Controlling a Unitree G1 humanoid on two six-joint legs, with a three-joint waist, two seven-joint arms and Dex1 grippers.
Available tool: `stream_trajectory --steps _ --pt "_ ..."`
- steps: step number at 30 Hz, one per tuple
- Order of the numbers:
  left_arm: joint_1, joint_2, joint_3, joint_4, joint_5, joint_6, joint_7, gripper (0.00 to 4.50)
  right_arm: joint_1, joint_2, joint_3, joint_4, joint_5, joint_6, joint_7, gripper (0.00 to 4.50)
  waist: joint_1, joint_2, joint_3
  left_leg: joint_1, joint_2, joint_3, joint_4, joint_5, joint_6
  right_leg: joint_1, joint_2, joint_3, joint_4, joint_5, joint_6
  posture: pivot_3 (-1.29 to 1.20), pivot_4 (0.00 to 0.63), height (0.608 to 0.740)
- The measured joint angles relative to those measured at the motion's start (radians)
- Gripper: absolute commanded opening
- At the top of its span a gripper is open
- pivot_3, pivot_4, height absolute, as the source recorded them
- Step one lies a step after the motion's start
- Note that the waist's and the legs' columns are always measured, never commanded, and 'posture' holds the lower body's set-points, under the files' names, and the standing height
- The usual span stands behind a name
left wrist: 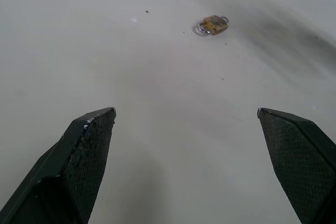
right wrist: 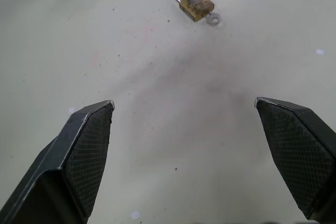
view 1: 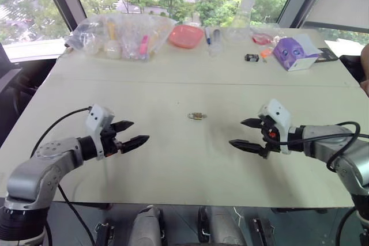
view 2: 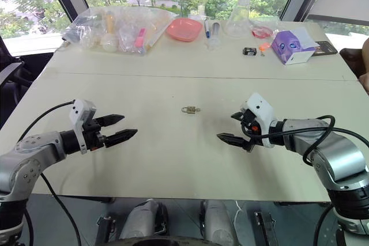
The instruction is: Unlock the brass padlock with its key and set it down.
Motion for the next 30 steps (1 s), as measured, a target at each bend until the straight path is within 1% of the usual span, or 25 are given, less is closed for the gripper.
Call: stream_trajectory --steps 6,19,21,25,30 --pt "-0.011 -0.02 0.003 0.012 0.001 -0.036 0.007 4.5 0.003 0.014 0.009 0.002 -0.013 -0.02 0.0 4.44 -0.001 0.0 0.0 0.0 0.0 0.001 0.0 0.0 0.0 0.0 0.0 0.0 0.0 0.0 0.0 0.0 0.15 0.74" --pt "-0.039 -0.019 0.0 0.041 0.008 -0.037 0.009 4.5 0.0 0.03 0.027 0.021 -0.041 -0.056 0.0 4.44 -0.001 0.0 0.0 0.0 0.0 0.001 0.0 0.0 0.0 0.0 0.0 0.0 0.0 0.0 0.0 0.0 0.15 0.74" --pt "-0.045 -0.004 -0.006 0.046 0.026 -0.043 0.003 4.5 -0.016 0.037 0.036 0.034 -0.048 -0.057 0.0 4.44 -0.001 0.0 0.0 0.0 0.0 0.001 0.0 0.0 0.0 0.0 0.0 0.0 0.0 0.0 0.0 0.0 0.15 0.74" --pt "-0.054 0.067 -0.034 0.07 0.063 -0.072 -0.053 4.5 -0.037 0.038 0.037 0.042 -0.053 -0.059 0.0 4.44 -0.002 0.0 0.0 0.0 0.0 0.001 0.0 0.0 0.0 0.0 0.0 0.0 0.0 0.0 0.0 0.0 0.15 0.74" --pt "-0.151 0.118 -0.069 0.137 0.093 -0.098 -0.128 4.5 -0.048 0.065 0.041 0.043 -0.058 -0.063 -0.008 4.44 0.001 0.0 0.0 0.0 0.0 0.001 0.0 0.0 0.0 0.0 0.0 0.0 0.0 0.0 0.0 0.0 0.15 0.74"
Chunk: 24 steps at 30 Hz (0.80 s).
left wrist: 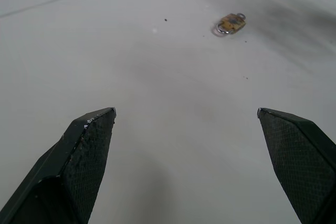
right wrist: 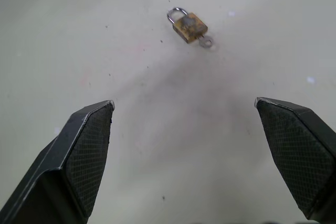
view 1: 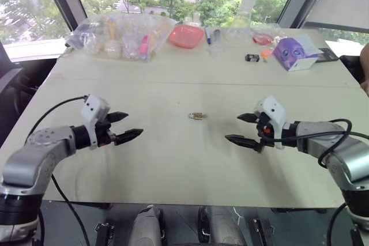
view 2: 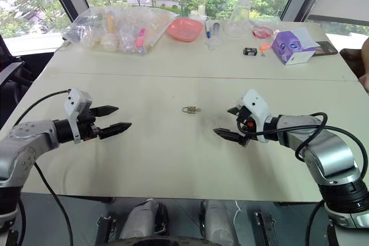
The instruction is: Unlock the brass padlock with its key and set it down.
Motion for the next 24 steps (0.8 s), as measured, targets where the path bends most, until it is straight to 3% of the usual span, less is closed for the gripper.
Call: stream_trajectory --steps 3,9,15,20,24 --pt "-0.101 0.027 -0.081 0.046 0.038 -0.026 -0.084 4.5 -0.024 0.03 0.01 0.003 -0.009 0.0 -0.016 4.44 0.0 0.0 0.0 0.0 0.0 0.0 0.0 0.0 0.0 0.0 0.001 0.0 0.0 0.0 0.0 0.0 0.15 0.74" --pt "-0.506 -0.007 -0.369 0.239 0.205 -0.183 -0.358 4.5 -0.098 0.109 0.093 -0.005 -0.025 0.001 -0.048 4.44 0.005 0.0 0.0 -0.001 -0.001 0.001 0.001 0.0 -0.001 -0.001 0.001 0.0 0.0 0.0 0.0 0.0 0.15 0.74" --pt "-0.786 -0.255 -0.592 0.717 0.426 -0.45 -0.517 4.5 -0.076 0.16 0.122 -0.028 -0.051 0.003 -0.109 4.44 0.02 0.0 0.0 -0.002 -0.001 0.001 0.001 0.0 -0.001 -0.001 0.001 -0.001 0.0 0.0 0.0 0.0 0.15 0.74" --pt "-0.951 -0.454 -0.604 1.174 0.547 -0.643 -0.489 4.5 -0.017 0.229 0.11 -0.074 -0.062 0.014 -0.205 4.44 0.02 -0.001 0.0 -0.003 -0.001 -0.001 0.002 0.0 0.0 -0.002 0.001 -0.001 0.0 0.0 0.0 0.0 0.15 0.74" --pt "-1.01 -0.542 -0.585 1.358 0.593 -0.728 -0.461 4.5 0.018 0.26 0.098 -0.111 -0.07 0.031 -0.268 4.44 0.018 -0.001 0.001 -0.003 -0.001 -0.001 0.001 0.0 0.0 -0.002 0.001 -0.001 0.0 0.0 0.0 0.0 0.15 0.74"
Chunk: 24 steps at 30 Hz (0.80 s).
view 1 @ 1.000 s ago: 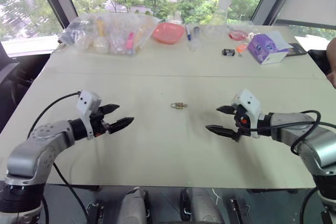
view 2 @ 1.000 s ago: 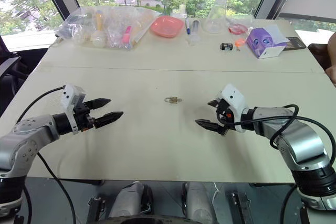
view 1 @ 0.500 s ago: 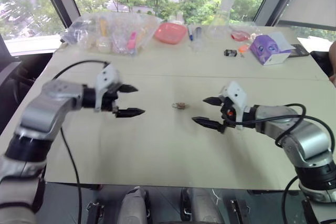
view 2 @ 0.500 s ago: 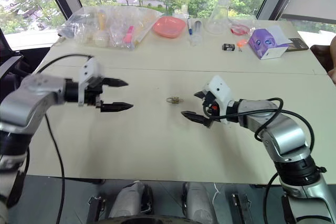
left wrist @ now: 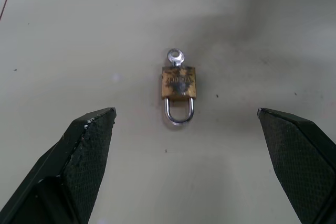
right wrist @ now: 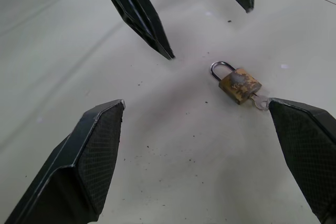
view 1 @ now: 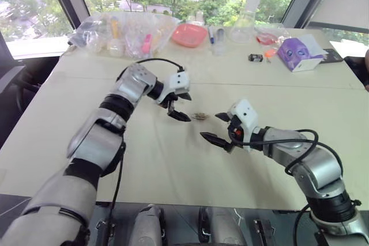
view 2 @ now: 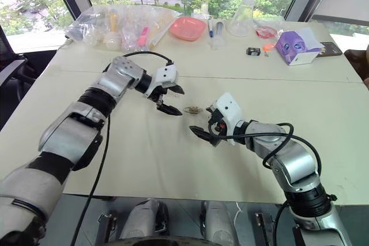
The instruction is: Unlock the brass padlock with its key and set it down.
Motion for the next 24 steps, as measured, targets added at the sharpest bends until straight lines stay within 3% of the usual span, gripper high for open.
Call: stream_trajectory --steps 8,11,16,17,24 --pt "-0.006 -0.095 0.042 0.124 0.067 -0.048 0.048 4.5 0.049 0.009 -0.04 -0.042 0.0 0.013 -0.07 4.44 0.0 0.0 0.0 0.0 0.0 -0.001 0.0 0.0 0.001 0.0 0.0 0.0 0.0 0.0 0.0 0.0 0.15 0.74" --pt "-0.002 -0.131 0.05 0.144 0.099 -0.065 0.101 3.62 0.057 0.012 -0.05 -0.051 0.001 0.018 -0.085 4.5 0.0 0.0 0.0 0.0 0.0 -0.001 0.0 -0.001 0.001 0.0 0.0 0.0 0.0 0.0 0.0 0.0 0.15 0.74" --pt "0.02 -0.153 0.071 0.154 0.131 -0.073 0.155 1.01 0.063 0.012 -0.073 -0.06 0.002 0.023 -0.099 4.5 -0.001 0.0 0.0 0.0 0.0 -0.001 0.0 -0.001 0.001 0.0 0.0 0.0 0.0 0.0 0.0 0.0 0.15 0.74" --pt "0.02 -0.153 0.073 0.154 0.135 -0.075 0.155 0.7 0.064 0.012 -0.075 -0.065 0.003 0.026 -0.101 4.5 -0.001 0.0 0.0 0.0 0.0 -0.002 0.0 -0.001 0.001 0.001 0.0 0.0 0.0 0.0 0.0 0.0 0.15 0.74" --pt "0.041 -0.128 0.097 0.137 0.143 -0.115 0.135 0.71 0.074 0.038 -0.111 -0.069 0.034 0.043 -0.104 4.5 -0.009 -0.001 -0.001 0.0 0.0 -0.002 0.0 -0.001 0.001 0.001 0.0 0.0 0.0 0.0 0.0 0.0 0.15 0.74"
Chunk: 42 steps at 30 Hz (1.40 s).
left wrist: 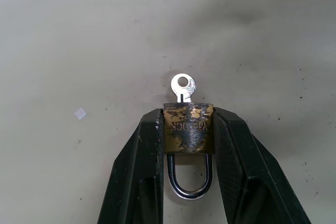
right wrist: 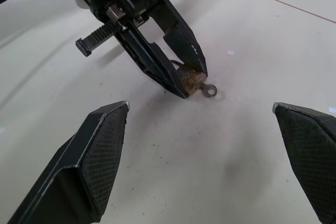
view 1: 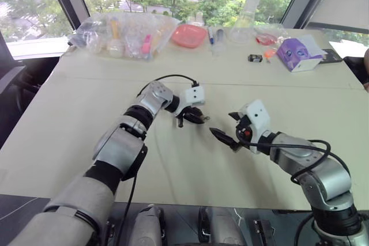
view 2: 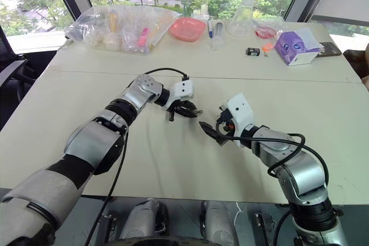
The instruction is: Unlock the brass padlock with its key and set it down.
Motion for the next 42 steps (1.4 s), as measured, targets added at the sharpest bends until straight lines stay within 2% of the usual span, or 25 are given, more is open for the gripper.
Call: stream_trajectory --steps 5,10,17,19,28,31,32,37,42 --pt "0.062 0.11 0.042 -0.081 -0.005 -0.181 -0.015 0.71 -0.015 0.085 -0.114 0.023 0.107 0.047 -0.022 4.5 -0.013 0.0 0.0 0.0 0.0 -0.001 0.0 0.0 -0.001 0.0 0.0 0.0 0.001 0.0 0.0 0.0 0.15 0.74" --pt "0.168 0.208 0.125 -0.332 -0.112 -0.294 -0.091 0.71 -0.063 0.131 -0.209 0.036 0.287 0.155 -0.031 4.5 -0.009 0.0 0.0 0.0 0.001 0.0 0.0 0.0 -0.001 0.0 -0.001 0.0 0.001 0.0 0.0 0.0 0.15 0.74" --pt "0.44 0.268 0.141 -0.847 -0.248 -0.115 -0.133 0.71 -0.18 0.227 -0.284 0.133 0.538 0.274 -0.123 4.5 -0.012 0.001 0.0 0.0 0.001 0.0 0.001 0.001 -0.001 0.0 -0.001 0.0 0.004 0.0 0.0 0.0 0.15 0.74" --pt "0.456 0.283 0.142 -0.945 -0.264 -0.081 -0.115 0.71 -0.204 0.23 -0.303 0.163 0.596 0.291 -0.158 4.5 -0.008 0.001 0.0 0.0 0.001 -0.001 0.001 0.001 -0.002 0.0 -0.001 0.0 0.004 0.0 0.0 0.0 0.15 0.74" --pt "0.48 0.299 0.15 -1.087 -0.269 -0.049 -0.062 0.71 -0.203 0.205 -0.294 0.169 0.702 0.325 -0.22 4.5 -0.013 0.001 0.0 0.001 0.0 -0.001 0.001 0.001 -0.002 0.001 0.0 0.0 0.004 0.0 0.0 0.0 0.15 0.74" --pt "0.493 0.302 0.144 -1.095 -0.279 -0.045 -0.062 0.71 -0.202 0.205 -0.294 0.179 0.722 0.318 -0.239 3.66 -0.012 0.002 0.0 0.001 0.0 0.0 0.001 0.001 -0.002 0.001 0.0 0.0 0.004 0.0 0.0 0.0 0.15 0.74" --pt "0.494 0.304 0.142 -1.096 -0.283 -0.041 -0.062 0.71 -0.201 0.203 -0.292 0.179 0.731 0.316 -0.243 3.24 -0.012 0.002 0.0 0.001 0.0 0.0 0.001 0.001 -0.002 0.001 0.0 0.0 0.004 0.0 0.0 0.0 0.15 0.74" --pt "0.493 0.305 0.141 -1.116 -0.287 -0.034 -0.059 0.71 -0.19 0.195 -0.261 0.179 0.763 0.314 -0.255 0.61 -0.01 0.002 0.0 0.001 0.0 0.0 0.001 0.001 -0.002 0.001 0.0 0.0 0.004 0.0 0.0 0.0 0.15 0.74" --pt "0.493 0.304 0.139 -1.12 -0.288 -0.033 -0.052 0.71 -0.179 0.183 -0.245 0.176 0.787 0.301 -0.268 0.61 -0.011 0.002 0.0 0.001 0.0 0.0 0.001 0.001 -0.002 0.001 0.0 0.0 0.004 0.0 0.0 0.0 0.15 0.74"
